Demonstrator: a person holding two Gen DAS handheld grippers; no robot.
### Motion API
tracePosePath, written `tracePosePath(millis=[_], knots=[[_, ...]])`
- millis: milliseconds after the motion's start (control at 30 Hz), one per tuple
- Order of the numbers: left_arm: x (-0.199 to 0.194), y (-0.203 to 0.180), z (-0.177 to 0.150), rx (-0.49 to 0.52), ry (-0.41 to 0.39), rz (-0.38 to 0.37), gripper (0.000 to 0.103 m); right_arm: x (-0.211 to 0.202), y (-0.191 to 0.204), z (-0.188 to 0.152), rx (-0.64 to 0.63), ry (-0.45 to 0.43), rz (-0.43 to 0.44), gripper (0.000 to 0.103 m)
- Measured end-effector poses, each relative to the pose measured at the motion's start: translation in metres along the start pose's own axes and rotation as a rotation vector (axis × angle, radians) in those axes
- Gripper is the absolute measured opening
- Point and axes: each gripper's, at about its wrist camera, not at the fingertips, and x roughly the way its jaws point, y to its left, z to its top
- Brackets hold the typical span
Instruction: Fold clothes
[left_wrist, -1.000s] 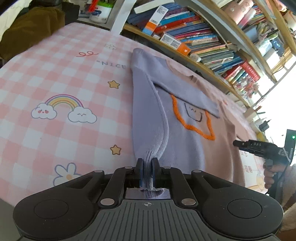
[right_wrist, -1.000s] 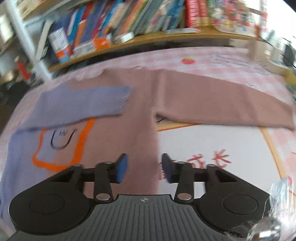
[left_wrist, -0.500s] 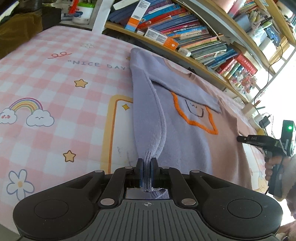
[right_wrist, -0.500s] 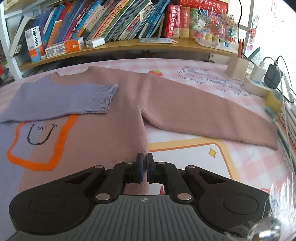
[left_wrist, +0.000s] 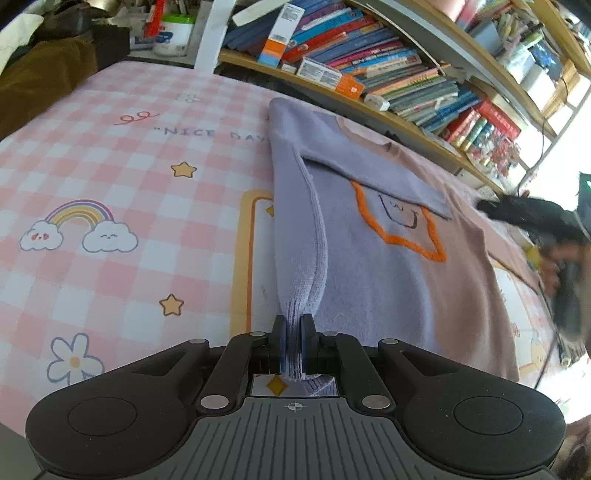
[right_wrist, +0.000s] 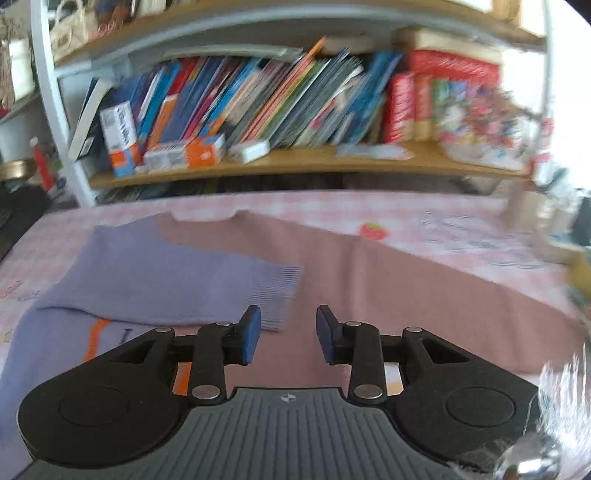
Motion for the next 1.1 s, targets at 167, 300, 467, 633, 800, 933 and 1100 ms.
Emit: tracePosePath(millis=[167, 300, 467, 633, 800, 933, 1100], knots=[[-0.009, 0.004, -0.001, 0.037, 0.000, 0.000, 0.013, 0.058, 0.006, 0.007, 0.086, 0.107, -0.030, 0.026], [-0.031, 0.030, 0.000, -0.045, -0.071, 0.015, 0.021, 0.070, 0.011, 0.005, 0.105, 0.116, -0.036, 0.018], [-0.047, 0.062, 0.010, -0.115, -0.107, 0.029, 0.021, 0.071, 0.017, 0.015, 0.108, 0.130, 0.025, 0.006], [-0.053, 0.074, 0.021, -0.094, -0.138, 0.001, 0.021, 0.040, 0.065, 0.065, 0.269, 0.022, 0.325, 0.006], [-0.062, 0.085, 0.022, -0.075, -0.177, -0.028, 0.021, 0.025, 0.194, 0.107, 0.163, -0.019, 0.583, 0.006], [-0.073, 0.096, 0.016, -0.079, -0.197, -0.031, 0.021, 0.020, 0.297, 0.124, 0.029, -0.060, 0.670, 0.006], [-0.088, 0.116, 0.011, -0.107, -0.213, 0.000, 0.021, 0.029, 0.396, 0.133, -0.083, -0.079, 0.701, 0.006]])
